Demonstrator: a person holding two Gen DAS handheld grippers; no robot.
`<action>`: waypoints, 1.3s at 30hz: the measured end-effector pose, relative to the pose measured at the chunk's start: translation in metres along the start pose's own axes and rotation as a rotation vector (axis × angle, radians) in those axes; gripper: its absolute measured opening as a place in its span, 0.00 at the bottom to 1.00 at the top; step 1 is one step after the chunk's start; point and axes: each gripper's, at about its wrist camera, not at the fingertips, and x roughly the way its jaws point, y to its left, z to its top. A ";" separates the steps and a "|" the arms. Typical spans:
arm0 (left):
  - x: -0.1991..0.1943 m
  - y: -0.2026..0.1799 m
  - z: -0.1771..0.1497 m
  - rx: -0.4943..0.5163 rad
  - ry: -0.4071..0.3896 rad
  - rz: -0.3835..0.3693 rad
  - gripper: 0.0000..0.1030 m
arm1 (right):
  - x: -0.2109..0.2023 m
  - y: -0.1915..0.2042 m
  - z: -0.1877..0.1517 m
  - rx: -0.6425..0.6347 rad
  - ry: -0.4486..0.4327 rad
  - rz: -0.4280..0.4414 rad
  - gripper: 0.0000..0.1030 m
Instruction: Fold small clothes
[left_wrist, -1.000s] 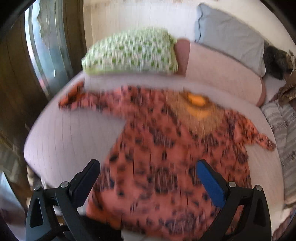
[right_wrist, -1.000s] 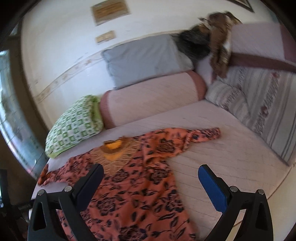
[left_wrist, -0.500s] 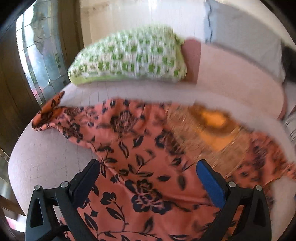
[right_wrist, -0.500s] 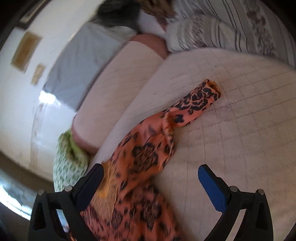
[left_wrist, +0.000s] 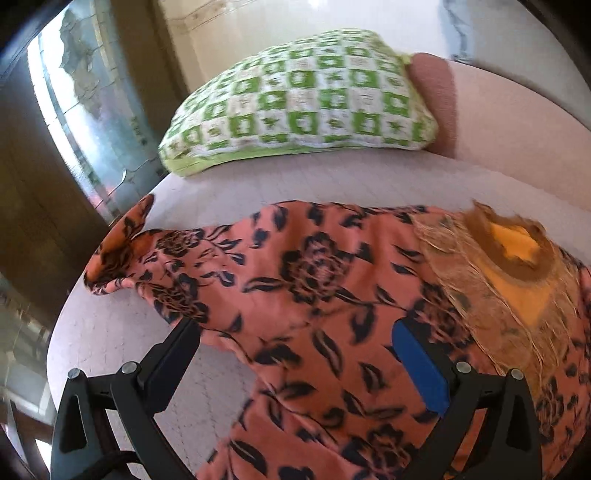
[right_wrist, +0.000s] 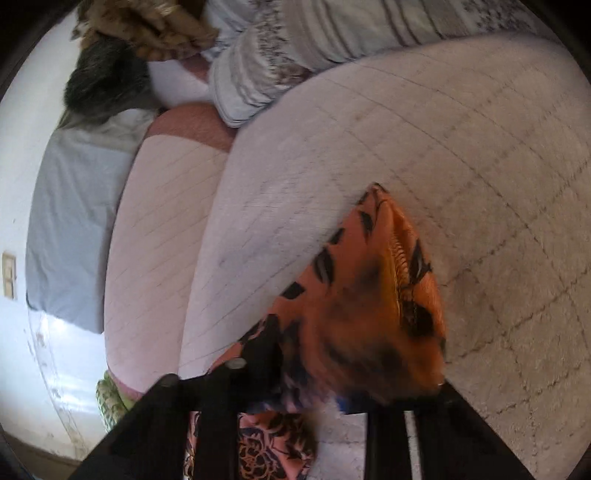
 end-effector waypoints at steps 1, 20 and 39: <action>0.001 0.006 0.002 -0.026 0.006 -0.002 1.00 | -0.001 0.001 0.000 0.004 -0.002 0.012 0.16; 0.014 0.127 0.022 -0.267 0.007 0.115 1.00 | 0.001 0.268 -0.315 -0.542 0.528 0.528 0.24; 0.023 0.089 0.025 -0.200 0.046 -0.073 1.00 | -0.009 0.142 -0.259 -0.577 0.413 0.251 0.88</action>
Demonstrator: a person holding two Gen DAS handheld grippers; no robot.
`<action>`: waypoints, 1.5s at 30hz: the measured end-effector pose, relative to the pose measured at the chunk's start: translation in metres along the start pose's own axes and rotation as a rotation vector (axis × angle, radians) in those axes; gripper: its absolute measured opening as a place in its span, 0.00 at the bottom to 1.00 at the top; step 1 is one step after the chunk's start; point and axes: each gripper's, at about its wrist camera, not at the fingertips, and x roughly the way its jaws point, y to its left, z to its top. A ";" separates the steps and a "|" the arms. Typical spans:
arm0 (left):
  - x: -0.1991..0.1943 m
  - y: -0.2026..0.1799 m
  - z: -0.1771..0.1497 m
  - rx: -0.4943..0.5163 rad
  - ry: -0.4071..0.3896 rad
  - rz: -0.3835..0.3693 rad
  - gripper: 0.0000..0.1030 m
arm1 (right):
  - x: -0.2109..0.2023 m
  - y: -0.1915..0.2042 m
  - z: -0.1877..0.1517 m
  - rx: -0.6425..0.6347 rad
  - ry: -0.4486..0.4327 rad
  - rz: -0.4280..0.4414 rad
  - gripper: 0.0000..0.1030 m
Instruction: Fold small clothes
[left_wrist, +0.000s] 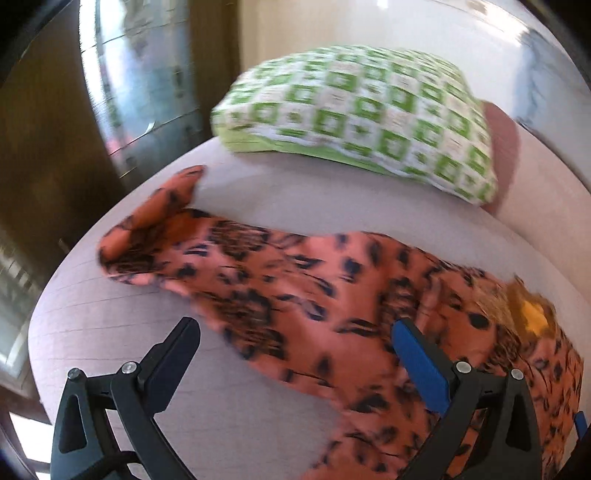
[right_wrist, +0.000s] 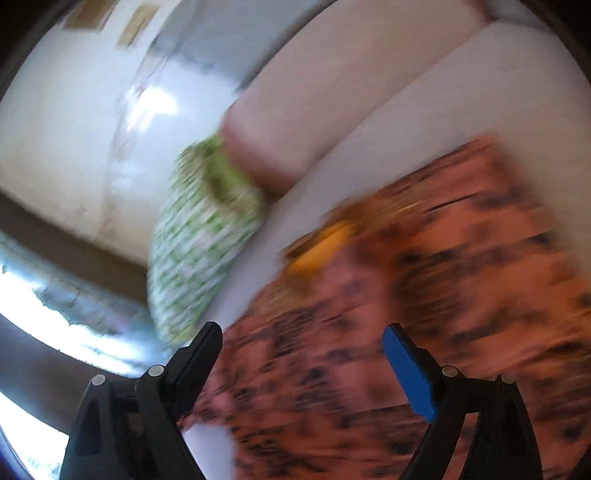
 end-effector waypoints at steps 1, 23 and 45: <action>0.001 -0.009 -0.002 0.022 0.000 -0.002 1.00 | -0.008 -0.017 0.004 0.017 -0.019 -0.022 0.87; 0.014 -0.015 -0.005 -0.001 0.048 0.075 1.00 | 0.053 0.013 -0.010 -0.296 0.182 -0.147 0.47; 0.057 0.253 0.083 -0.354 0.117 -0.121 0.96 | 0.040 0.026 -0.035 -0.338 0.212 -0.048 0.55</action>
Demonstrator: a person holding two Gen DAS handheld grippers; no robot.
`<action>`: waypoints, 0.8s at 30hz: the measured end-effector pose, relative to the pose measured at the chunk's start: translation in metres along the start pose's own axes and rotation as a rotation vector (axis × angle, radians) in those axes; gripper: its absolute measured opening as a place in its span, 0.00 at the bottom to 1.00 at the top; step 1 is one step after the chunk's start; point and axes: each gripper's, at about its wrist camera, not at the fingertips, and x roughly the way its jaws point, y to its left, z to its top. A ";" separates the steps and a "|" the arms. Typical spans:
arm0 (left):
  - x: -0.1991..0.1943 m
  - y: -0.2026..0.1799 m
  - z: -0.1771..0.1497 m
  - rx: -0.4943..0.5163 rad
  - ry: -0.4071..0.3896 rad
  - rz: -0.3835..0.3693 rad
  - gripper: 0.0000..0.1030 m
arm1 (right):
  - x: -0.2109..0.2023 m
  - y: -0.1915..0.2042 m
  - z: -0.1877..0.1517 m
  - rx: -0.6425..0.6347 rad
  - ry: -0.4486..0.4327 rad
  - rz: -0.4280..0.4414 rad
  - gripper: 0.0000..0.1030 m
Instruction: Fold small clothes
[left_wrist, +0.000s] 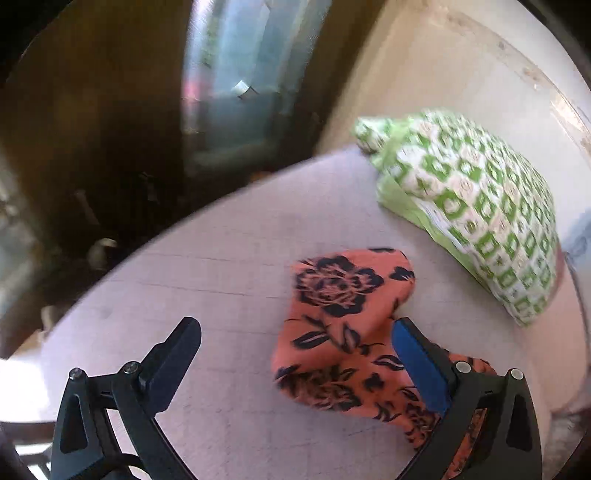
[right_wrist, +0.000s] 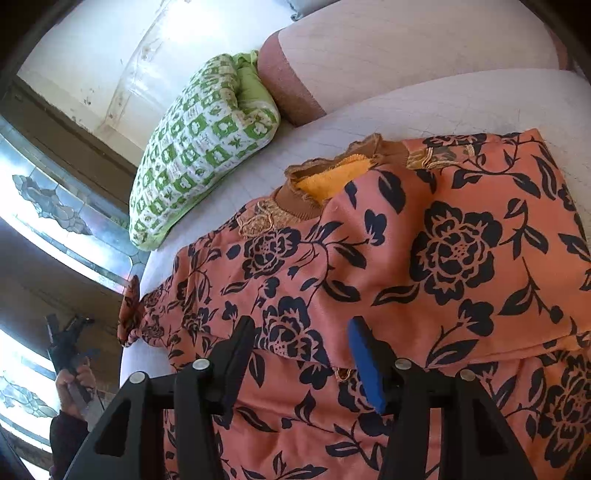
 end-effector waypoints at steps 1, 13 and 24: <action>0.011 -0.002 0.003 0.004 0.042 -0.008 0.90 | -0.001 -0.001 0.000 0.007 -0.005 0.002 0.55; 0.054 0.000 -0.007 -0.122 0.179 -0.092 0.22 | -0.002 0.001 -0.001 -0.005 -0.031 -0.040 0.55; 0.057 -0.037 -0.011 0.010 0.120 0.052 0.11 | -0.016 -0.020 0.005 0.053 -0.060 -0.048 0.55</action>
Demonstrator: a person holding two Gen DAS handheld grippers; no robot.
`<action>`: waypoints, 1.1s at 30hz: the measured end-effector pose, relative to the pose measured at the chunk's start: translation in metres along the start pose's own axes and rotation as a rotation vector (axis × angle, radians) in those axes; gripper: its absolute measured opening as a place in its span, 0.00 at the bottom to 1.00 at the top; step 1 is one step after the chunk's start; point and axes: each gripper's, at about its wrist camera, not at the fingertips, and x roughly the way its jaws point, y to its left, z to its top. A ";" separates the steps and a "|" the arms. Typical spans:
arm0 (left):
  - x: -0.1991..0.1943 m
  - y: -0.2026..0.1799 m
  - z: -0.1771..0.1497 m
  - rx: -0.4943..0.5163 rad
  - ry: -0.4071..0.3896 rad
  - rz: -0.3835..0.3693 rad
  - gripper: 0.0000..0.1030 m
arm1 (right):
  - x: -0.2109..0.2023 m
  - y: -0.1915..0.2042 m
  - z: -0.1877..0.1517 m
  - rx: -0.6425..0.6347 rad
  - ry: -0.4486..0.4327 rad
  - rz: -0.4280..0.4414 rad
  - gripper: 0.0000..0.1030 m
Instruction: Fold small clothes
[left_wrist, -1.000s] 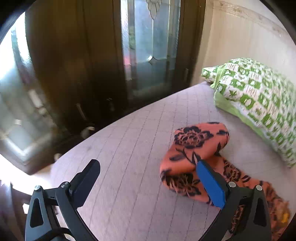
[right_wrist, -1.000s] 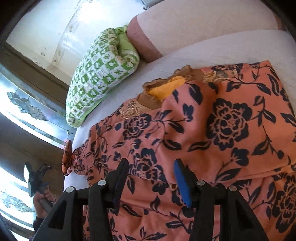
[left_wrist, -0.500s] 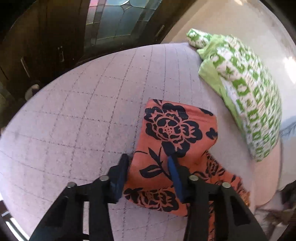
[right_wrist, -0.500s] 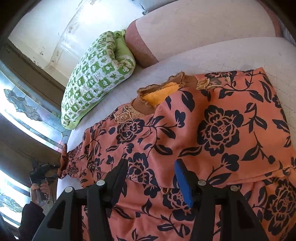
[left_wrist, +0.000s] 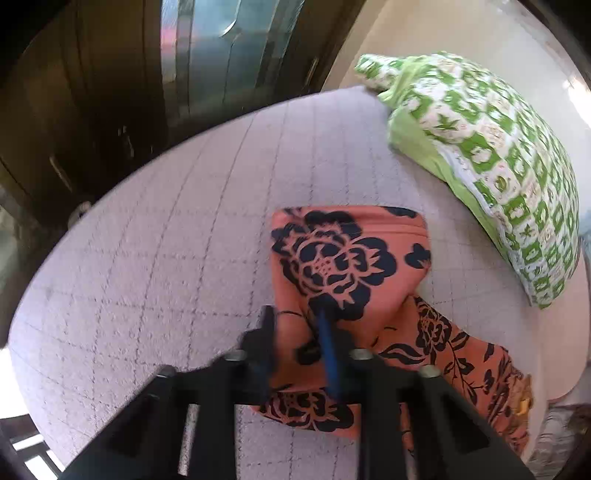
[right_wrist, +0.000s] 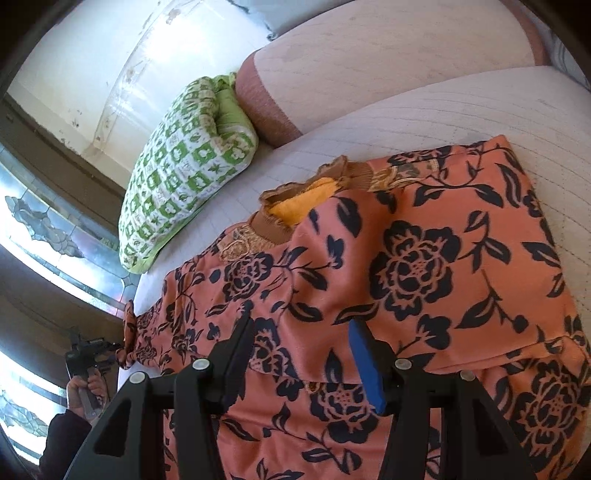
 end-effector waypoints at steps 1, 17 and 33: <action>-0.005 -0.004 -0.002 0.024 -0.015 0.014 0.10 | -0.001 -0.003 0.001 0.007 -0.003 -0.004 0.55; -0.124 -0.245 -0.106 0.439 -0.114 -0.352 0.06 | -0.047 -0.070 0.027 0.223 -0.119 0.028 0.55; -0.099 -0.292 -0.243 0.462 -0.101 -0.503 0.79 | -0.073 -0.105 0.042 0.296 -0.131 0.040 0.70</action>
